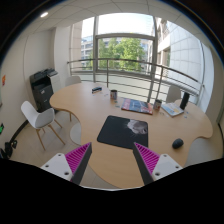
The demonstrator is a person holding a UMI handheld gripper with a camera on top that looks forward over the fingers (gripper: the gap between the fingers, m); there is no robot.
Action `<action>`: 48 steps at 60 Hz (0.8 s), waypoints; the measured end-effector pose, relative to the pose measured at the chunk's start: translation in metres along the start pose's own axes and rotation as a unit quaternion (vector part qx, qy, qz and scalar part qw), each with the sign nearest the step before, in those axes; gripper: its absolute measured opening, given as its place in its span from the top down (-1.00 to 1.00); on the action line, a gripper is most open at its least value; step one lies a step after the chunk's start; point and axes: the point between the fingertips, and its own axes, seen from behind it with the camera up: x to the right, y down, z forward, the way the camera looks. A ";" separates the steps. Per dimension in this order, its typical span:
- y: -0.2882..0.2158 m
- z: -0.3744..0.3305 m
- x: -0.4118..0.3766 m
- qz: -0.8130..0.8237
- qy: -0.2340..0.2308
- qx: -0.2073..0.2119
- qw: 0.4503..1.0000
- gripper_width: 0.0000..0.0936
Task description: Arrange mouse
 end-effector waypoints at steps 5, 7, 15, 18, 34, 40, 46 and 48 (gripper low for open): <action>0.007 0.003 0.009 0.001 0.010 -0.003 1.000 -0.81; 0.011 0.002 0.017 0.004 0.015 -0.004 1.000 -0.80; 0.043 -0.001 0.061 0.028 0.033 -0.015 0.999 -0.81; 0.061 -0.001 0.079 0.038 0.042 -0.021 0.998 -0.81; 0.141 0.039 0.239 0.083 0.127 -0.046 0.987 -0.81; 0.144 0.076 0.302 0.100 0.147 -0.032 0.983 -0.81; 0.139 0.117 0.355 0.099 0.160 -0.020 0.982 -0.81; 0.137 0.131 0.367 0.099 0.159 -0.016 0.982 -0.81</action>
